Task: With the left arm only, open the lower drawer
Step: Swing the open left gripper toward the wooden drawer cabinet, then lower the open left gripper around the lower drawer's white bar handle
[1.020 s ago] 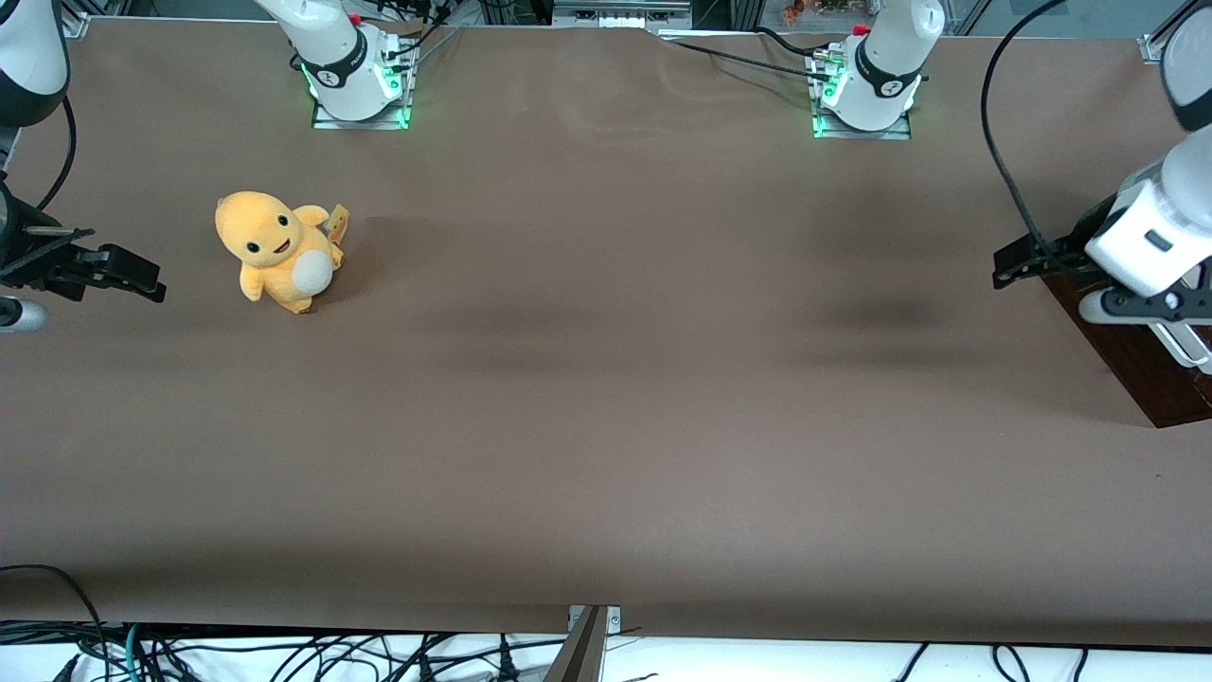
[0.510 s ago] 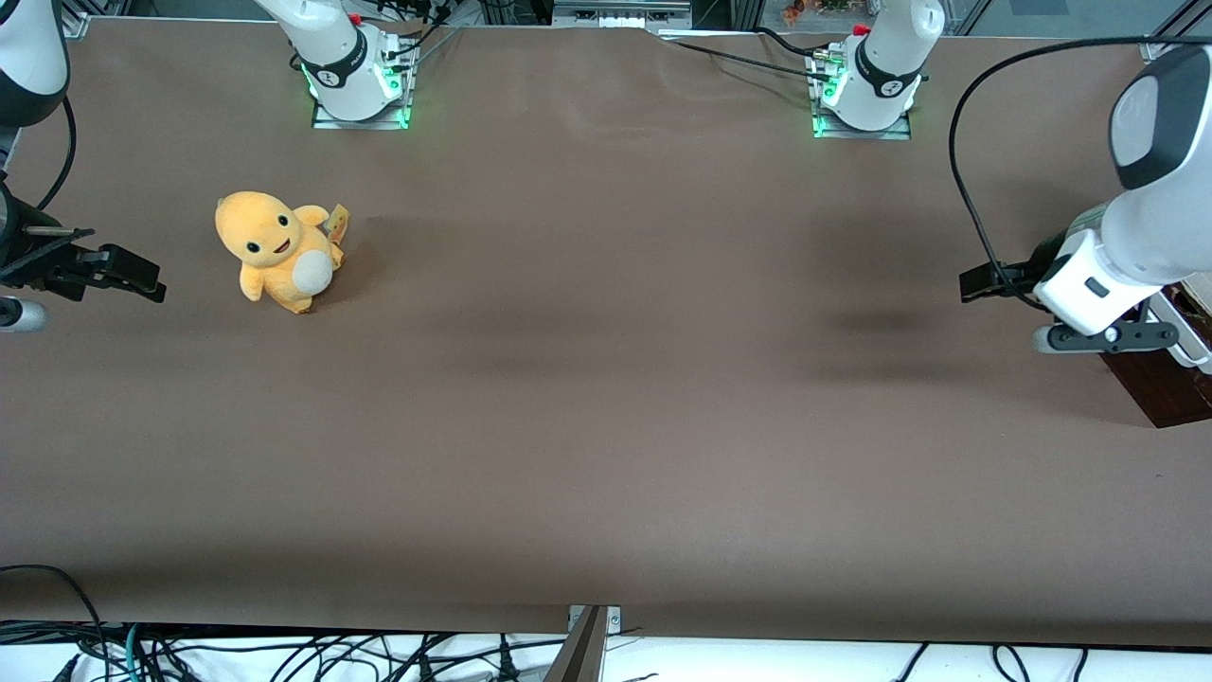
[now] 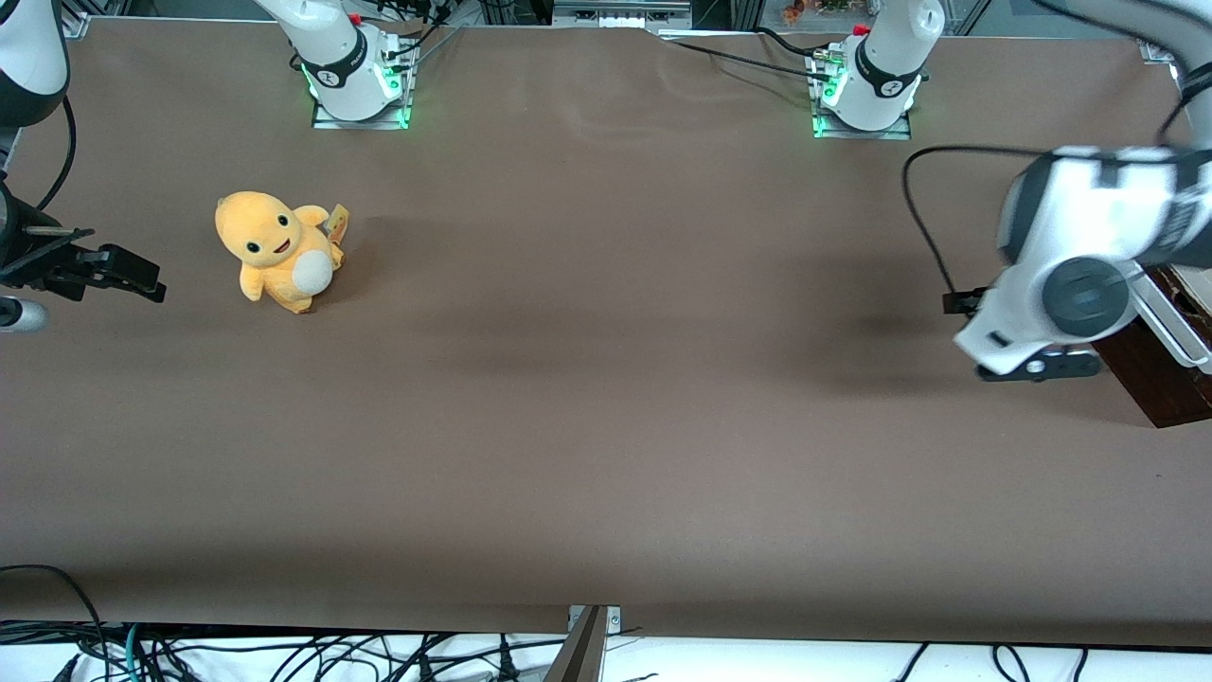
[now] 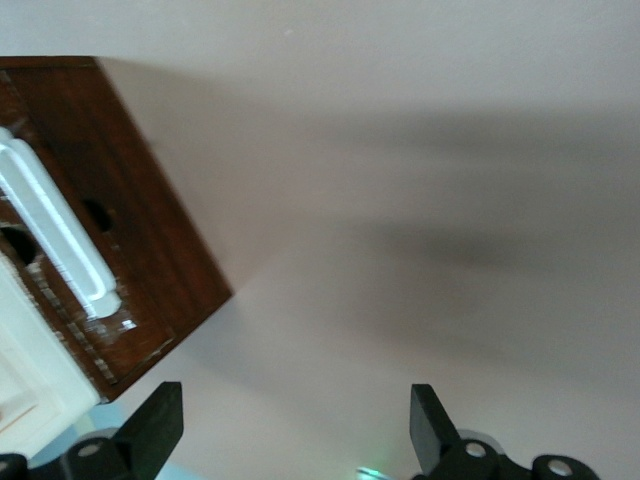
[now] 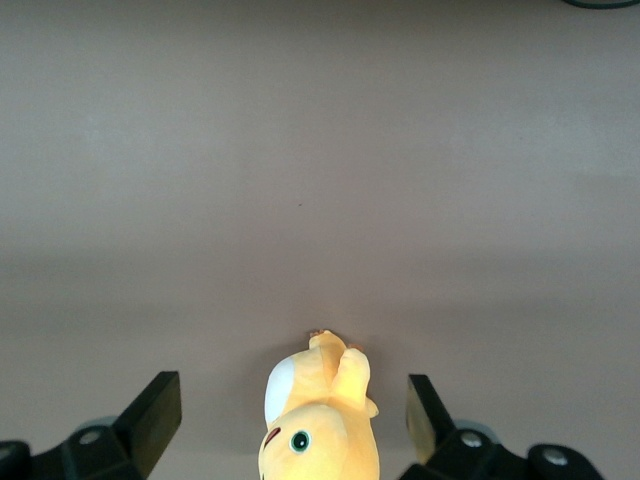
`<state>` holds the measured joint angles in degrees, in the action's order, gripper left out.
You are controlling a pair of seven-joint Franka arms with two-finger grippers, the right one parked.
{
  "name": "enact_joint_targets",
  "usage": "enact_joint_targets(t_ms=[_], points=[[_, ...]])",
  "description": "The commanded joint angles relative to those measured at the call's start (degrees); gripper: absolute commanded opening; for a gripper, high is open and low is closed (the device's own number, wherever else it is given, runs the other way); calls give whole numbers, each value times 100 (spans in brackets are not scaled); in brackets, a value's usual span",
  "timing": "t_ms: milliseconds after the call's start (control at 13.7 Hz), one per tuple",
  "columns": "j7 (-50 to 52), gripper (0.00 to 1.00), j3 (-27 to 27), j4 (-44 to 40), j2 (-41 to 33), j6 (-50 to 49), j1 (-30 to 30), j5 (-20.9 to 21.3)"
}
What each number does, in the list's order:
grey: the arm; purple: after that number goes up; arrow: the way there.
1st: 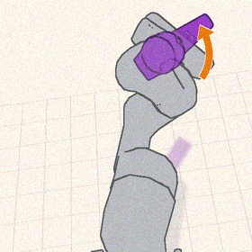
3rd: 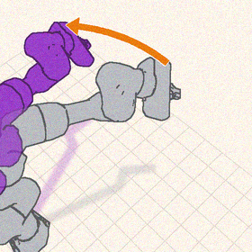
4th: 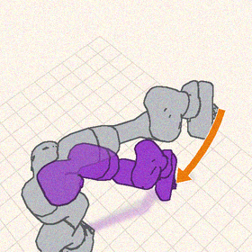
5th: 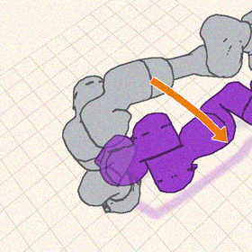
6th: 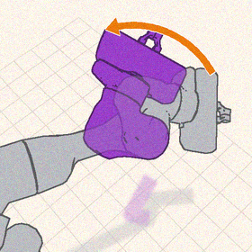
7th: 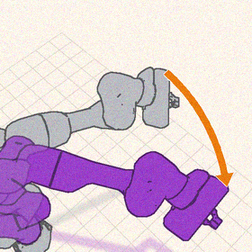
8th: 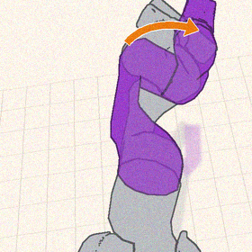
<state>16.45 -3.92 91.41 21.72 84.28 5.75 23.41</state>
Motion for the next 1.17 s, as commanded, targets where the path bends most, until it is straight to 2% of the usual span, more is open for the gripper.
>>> enact_joint_targets(t_ms=[0, 146, 219, 656, 1093], points=[[262, 100, 14, -114, 462, -429, 224, 880], [271, 100, 14, -114, 849, -745, 312, 1742], [280, 100, 14, -114, 1008, -825, 330, 1972], [280, 100, 93, -114, 1685, -1080, 252, 3027], [289, 100, 540, -114, 2177, -1081, 216, 3696]])
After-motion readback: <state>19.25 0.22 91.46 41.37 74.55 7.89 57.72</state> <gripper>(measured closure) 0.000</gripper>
